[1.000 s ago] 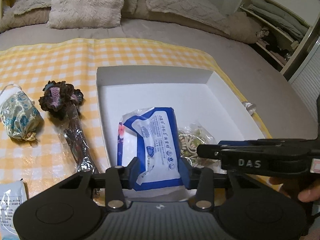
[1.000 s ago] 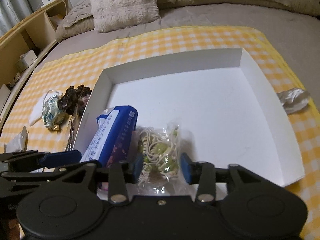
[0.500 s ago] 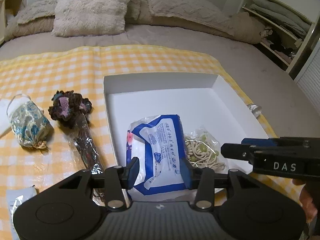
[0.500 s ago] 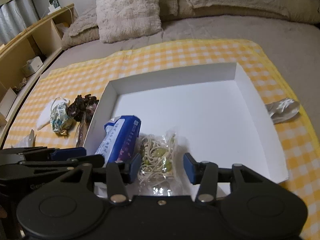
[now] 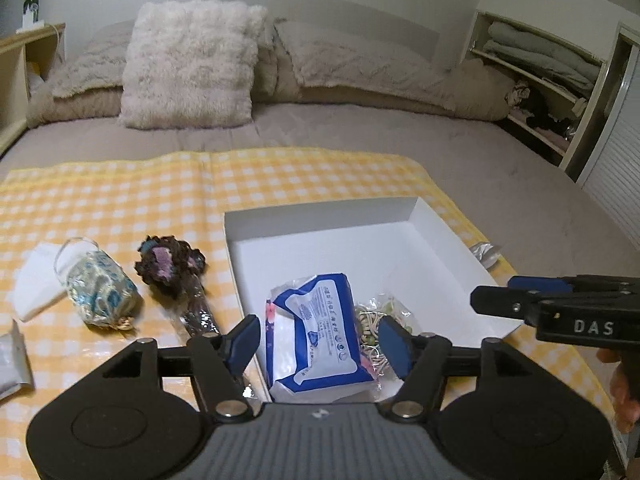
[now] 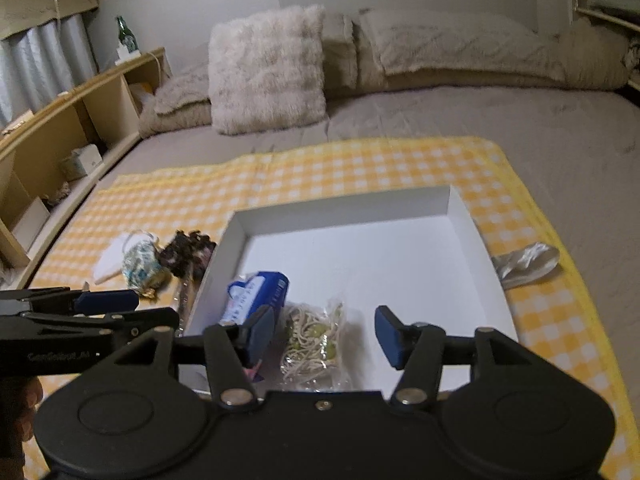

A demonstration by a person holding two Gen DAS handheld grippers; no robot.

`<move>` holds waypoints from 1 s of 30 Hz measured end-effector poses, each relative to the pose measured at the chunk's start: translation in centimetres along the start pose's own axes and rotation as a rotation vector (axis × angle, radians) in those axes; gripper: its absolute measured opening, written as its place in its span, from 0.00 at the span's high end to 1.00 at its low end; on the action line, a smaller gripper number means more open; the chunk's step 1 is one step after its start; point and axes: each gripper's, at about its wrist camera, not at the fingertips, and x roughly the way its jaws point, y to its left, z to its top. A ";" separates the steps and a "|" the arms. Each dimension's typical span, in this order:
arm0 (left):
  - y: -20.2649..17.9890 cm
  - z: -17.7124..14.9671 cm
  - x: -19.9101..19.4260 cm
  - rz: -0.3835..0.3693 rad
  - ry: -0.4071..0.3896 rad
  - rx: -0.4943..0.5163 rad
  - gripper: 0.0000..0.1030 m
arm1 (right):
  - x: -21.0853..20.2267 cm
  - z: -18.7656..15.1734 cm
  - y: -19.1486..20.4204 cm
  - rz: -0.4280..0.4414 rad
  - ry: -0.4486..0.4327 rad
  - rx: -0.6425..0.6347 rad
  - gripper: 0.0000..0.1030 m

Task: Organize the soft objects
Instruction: 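Open the left tool over the box while the right tool releases the cord bag inside, then reach down and grasp the small white printed sachet with the left tool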

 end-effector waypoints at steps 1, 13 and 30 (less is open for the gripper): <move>0.0 -0.1 -0.4 0.003 -0.006 0.003 0.33 | -0.4 0.0 0.2 0.000 -0.011 -0.005 0.41; 0.3 -1.8 -4.6 0.043 -0.077 0.028 0.12 | -4.9 -1.9 1.4 -0.018 -0.085 -0.009 0.24; 3.1 -3.6 -6.9 0.134 -0.135 0.018 0.00 | -5.7 -3.7 3.1 -0.065 -0.176 -0.084 0.00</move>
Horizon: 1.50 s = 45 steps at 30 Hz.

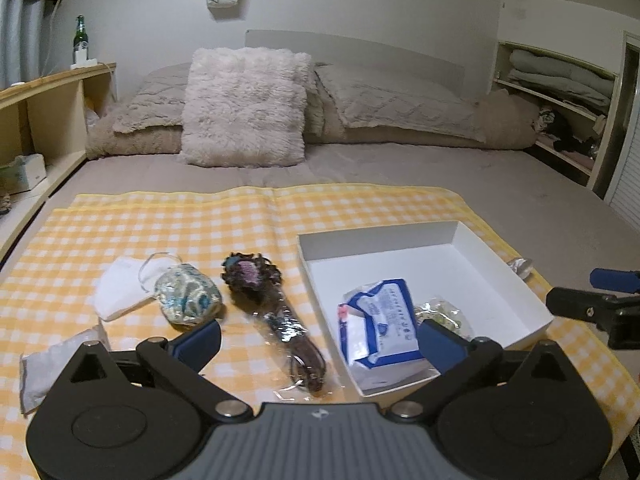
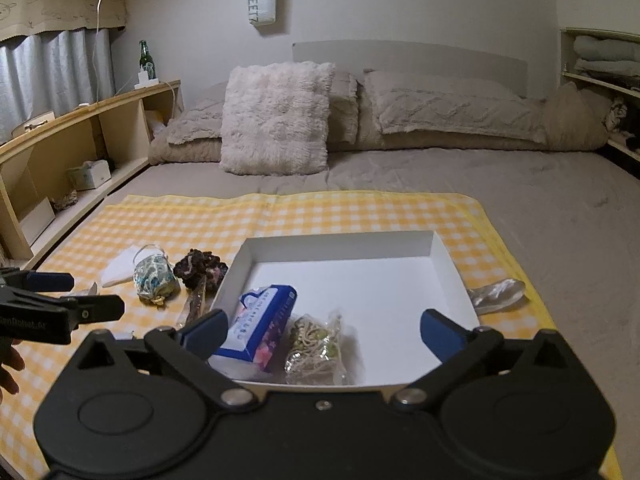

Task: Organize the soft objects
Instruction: 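Reach down and grasp the small white printed sachet with the left tool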

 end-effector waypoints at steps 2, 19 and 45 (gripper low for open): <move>0.7 0.0 -0.2 0.011 -0.008 -0.002 0.00 | 0.1 0.1 0.3 0.004 -0.016 0.001 0.00; 9.2 -0.4 -2.1 0.183 -0.061 -0.032 0.00 | 3.9 1.7 6.2 0.060 -0.019 -0.070 0.00; 12.2 -6.5 5.4 0.134 0.291 -0.109 0.00 | 12.4 2.4 15.4 0.178 0.092 -0.227 0.00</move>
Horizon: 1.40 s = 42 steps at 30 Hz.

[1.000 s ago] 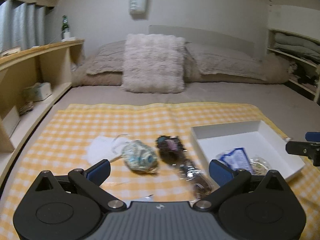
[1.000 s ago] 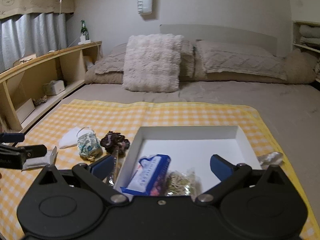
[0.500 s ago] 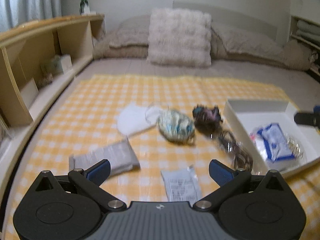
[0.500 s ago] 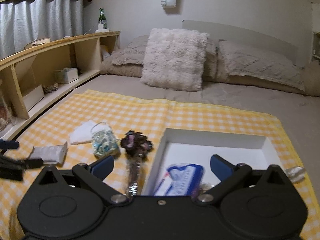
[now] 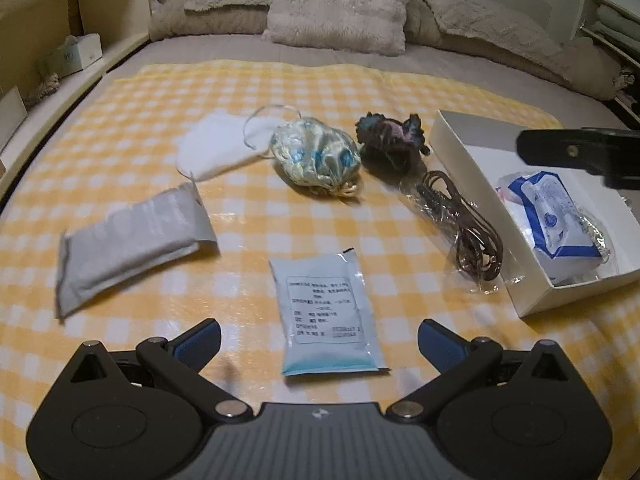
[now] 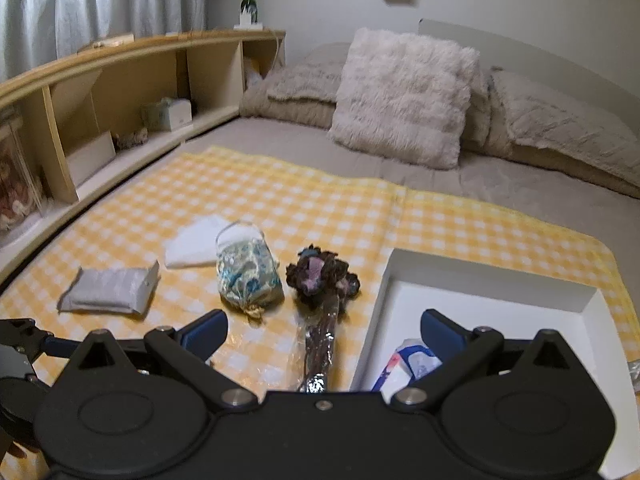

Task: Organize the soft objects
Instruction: 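Reach down and grasp the small white printed sachet with the left tool, then grasp the clear bag with dark cable beside the crocheted flower with the right tool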

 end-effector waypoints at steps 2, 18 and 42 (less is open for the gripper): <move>-0.4 0.0 0.6 0.003 0.004 0.005 0.00 | 1.0 0.1 0.1 -0.011 0.020 -0.015 0.00; -2.6 -0.3 4.8 0.094 0.002 0.124 0.01 | 7.1 0.5 2.1 0.014 0.148 -0.093 0.00; 0.1 0.1 3.6 -0.024 0.000 0.180 0.49 | 11.7 -1.7 4.8 0.002 0.344 -0.301 0.25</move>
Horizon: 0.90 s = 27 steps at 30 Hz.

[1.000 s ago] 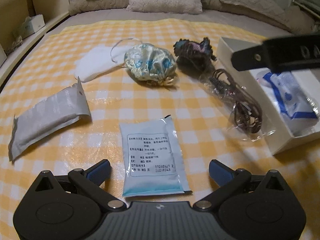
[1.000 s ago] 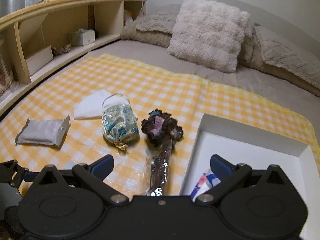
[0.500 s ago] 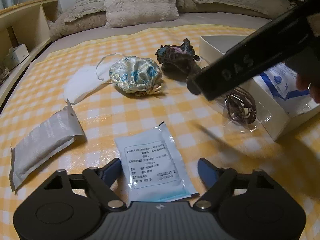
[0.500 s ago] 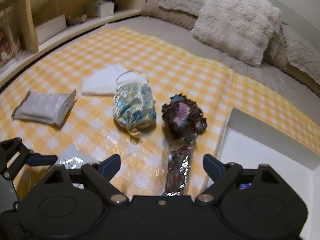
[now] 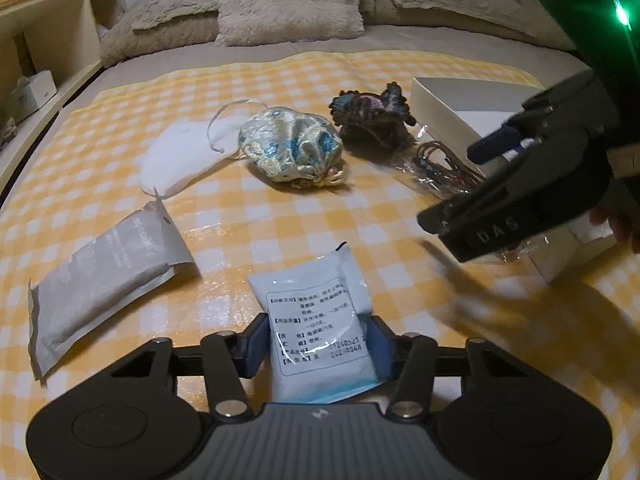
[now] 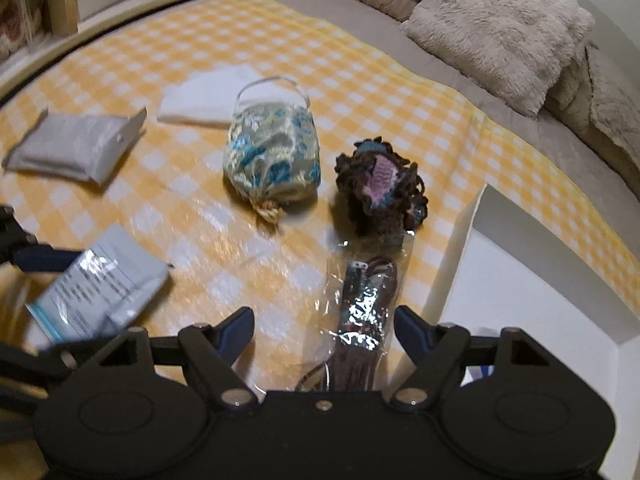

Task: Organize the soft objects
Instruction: 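Grasp the clear bag with dark cable beside the crocheted flower with the right tool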

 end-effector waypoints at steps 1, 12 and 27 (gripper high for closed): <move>0.2 0.1 0.0 -0.002 0.003 -0.006 0.49 | 0.1 0.0 -0.1 -0.005 0.005 -0.006 0.27; 1.6 0.2 -0.7 0.002 0.006 -0.078 0.50 | 0.5 -1.0 -0.2 0.014 0.078 -0.048 0.74; 2.2 2.3 -3.6 0.023 -0.099 -0.142 0.50 | -5.2 -1.3 -2.3 0.088 -0.097 0.055 0.79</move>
